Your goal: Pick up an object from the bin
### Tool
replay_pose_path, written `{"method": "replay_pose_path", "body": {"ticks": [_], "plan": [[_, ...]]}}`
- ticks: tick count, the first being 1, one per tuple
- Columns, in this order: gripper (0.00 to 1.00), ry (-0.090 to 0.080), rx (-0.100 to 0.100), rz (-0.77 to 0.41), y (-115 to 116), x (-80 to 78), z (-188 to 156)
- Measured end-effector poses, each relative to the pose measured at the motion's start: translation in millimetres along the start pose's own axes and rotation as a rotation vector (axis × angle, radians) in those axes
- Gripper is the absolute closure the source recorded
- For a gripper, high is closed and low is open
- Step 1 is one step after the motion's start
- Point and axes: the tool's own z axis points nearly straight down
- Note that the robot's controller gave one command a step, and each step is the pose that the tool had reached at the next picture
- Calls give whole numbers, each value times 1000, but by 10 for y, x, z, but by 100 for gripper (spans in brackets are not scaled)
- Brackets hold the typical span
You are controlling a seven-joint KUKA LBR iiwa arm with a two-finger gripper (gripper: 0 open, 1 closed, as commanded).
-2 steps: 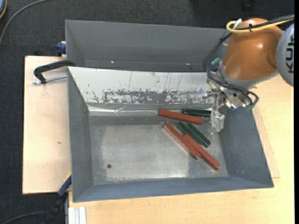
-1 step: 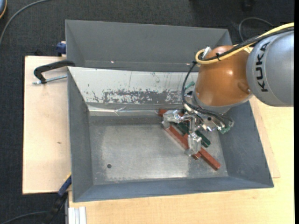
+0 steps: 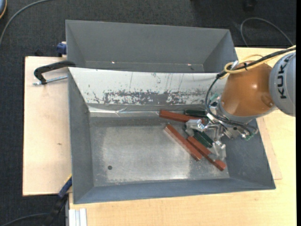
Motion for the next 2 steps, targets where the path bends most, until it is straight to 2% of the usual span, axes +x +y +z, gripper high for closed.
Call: {"method": "replay_pose_path", "body": {"ticks": [1,2], "plan": [[0,-8,1,249,206,-332,-28],[0,-9,7,280,-639,-140,-31]]}}
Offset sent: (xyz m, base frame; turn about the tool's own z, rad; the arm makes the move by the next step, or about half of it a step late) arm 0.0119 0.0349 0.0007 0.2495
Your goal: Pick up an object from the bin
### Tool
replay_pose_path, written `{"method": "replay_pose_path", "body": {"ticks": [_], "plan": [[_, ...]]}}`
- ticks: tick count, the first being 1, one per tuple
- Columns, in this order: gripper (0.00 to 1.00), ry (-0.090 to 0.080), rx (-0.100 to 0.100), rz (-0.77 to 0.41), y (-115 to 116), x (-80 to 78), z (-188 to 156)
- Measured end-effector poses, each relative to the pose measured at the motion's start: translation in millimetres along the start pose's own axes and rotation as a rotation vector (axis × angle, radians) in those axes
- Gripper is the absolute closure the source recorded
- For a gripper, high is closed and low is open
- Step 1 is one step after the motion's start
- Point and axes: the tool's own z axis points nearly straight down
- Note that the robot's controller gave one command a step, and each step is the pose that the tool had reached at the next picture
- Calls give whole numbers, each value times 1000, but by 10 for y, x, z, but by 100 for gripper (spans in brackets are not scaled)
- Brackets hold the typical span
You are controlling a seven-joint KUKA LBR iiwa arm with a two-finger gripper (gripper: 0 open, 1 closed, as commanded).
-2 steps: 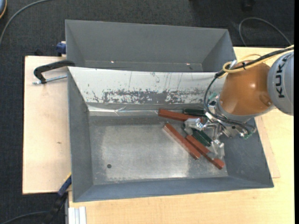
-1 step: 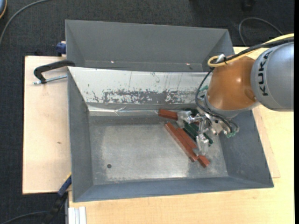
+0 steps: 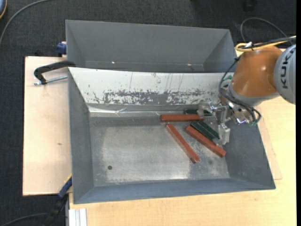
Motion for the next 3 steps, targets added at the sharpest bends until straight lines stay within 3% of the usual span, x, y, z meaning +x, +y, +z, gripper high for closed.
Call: {"method": "replay_pose_path", "body": {"ticks": [1,2,3], "plan": [[0,4,-6,269,617,59,-580],[0,13,-8,543,1085,-139,-54],[100,11,-6,545,1065,-136,-65]]}}
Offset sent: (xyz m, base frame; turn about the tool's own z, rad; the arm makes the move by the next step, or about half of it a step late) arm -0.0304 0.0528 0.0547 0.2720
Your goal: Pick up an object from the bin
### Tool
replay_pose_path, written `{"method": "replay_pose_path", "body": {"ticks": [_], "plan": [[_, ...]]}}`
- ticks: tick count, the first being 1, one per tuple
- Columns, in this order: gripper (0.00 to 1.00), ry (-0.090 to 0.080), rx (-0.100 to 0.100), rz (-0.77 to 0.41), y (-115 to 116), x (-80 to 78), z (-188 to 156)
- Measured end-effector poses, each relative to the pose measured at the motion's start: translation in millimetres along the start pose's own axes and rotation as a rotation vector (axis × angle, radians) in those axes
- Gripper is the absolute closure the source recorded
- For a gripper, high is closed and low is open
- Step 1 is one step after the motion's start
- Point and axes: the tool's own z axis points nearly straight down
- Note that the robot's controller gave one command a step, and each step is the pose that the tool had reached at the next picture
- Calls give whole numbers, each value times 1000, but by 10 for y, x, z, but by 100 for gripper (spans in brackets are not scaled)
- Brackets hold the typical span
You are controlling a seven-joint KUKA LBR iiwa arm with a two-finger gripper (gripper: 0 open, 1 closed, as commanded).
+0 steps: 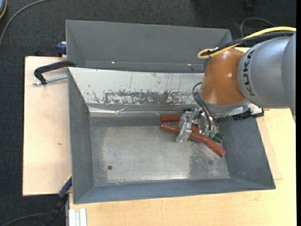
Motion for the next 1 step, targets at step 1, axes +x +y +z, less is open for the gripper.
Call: {"method": "replay_pose_path", "body": {"ticks": [1], "plan": [[100,-14,-2,76,212,229,-1503]]}}
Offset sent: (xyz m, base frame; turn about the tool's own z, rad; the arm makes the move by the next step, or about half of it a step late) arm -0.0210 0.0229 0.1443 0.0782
